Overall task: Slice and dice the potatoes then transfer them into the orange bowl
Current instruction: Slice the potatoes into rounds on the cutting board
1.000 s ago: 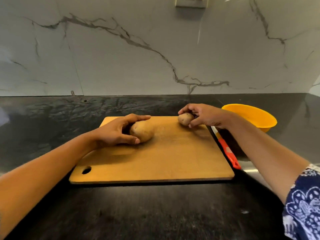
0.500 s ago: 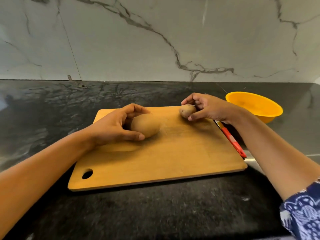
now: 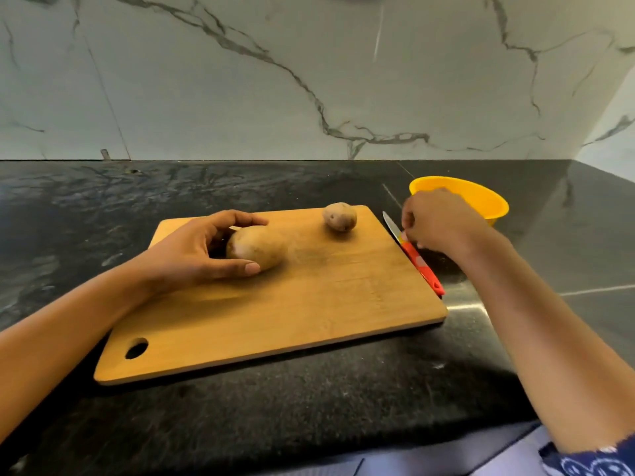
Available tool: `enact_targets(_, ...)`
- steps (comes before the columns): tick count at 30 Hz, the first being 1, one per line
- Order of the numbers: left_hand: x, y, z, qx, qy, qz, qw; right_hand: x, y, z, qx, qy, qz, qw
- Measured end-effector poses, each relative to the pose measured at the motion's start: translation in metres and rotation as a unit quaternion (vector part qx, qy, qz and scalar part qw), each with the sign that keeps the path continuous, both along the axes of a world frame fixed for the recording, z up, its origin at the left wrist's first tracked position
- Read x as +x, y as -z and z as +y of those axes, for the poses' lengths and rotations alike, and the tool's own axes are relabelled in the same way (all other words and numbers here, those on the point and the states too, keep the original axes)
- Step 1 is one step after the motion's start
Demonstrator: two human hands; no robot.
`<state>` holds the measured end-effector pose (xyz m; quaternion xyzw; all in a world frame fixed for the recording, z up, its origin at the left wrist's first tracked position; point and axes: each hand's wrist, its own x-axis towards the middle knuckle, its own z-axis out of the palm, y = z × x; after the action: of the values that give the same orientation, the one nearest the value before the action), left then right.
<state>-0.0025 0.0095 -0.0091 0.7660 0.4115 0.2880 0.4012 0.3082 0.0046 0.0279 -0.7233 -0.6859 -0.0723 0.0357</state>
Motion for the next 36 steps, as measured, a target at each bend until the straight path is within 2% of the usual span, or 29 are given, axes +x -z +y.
enact_targets(3, -0.001, 0.000, 0.001, 0.007, -0.017, 0.008, 1.000, 0.001, 0.010, -0.006, -0.045, 0.034, -0.025, 0.998)
enact_targets(6, -0.002, -0.001, 0.001, 0.004, -0.029, -0.012, 0.999, 0.001, 0.015, -0.005, -0.036, 0.043, -0.028, 0.998)
enact_targets(11, -0.002, -0.001, 0.000, 0.005, -0.032, -0.025, 0.999, 0.002, 0.018, -0.010, -0.014, 0.063, 0.032, 0.997)
enact_targets(15, -0.004, -0.001, 0.000, 0.010, -0.040, -0.022, 0.999, -0.006, 0.007, -0.027, 0.077, 0.062, 0.069, 0.993)
enact_targets(18, -0.004, -0.001, -0.001, 0.022, -0.050, -0.019, 0.998, -0.028, -0.008, -0.043, 0.138, 0.002, 0.141, 0.980)
enact_targets(21, -0.001, -0.001, -0.003, 0.054, -0.078, -0.006, 0.996, -0.058, -0.008, -0.053, 0.092, -0.076, 0.220, 0.968)
enact_targets(25, 0.004, 0.000, -0.003, 0.100, -0.099, 0.010, 0.990, -0.089, 0.008, -0.049, 0.019, -0.127, 0.225, 0.966)
enact_targets(36, 0.007, 0.002, -0.002, 0.095, -0.130, 0.001, 0.987, -0.100, 0.020, -0.054, -0.039, -0.122, 0.231, 0.964)
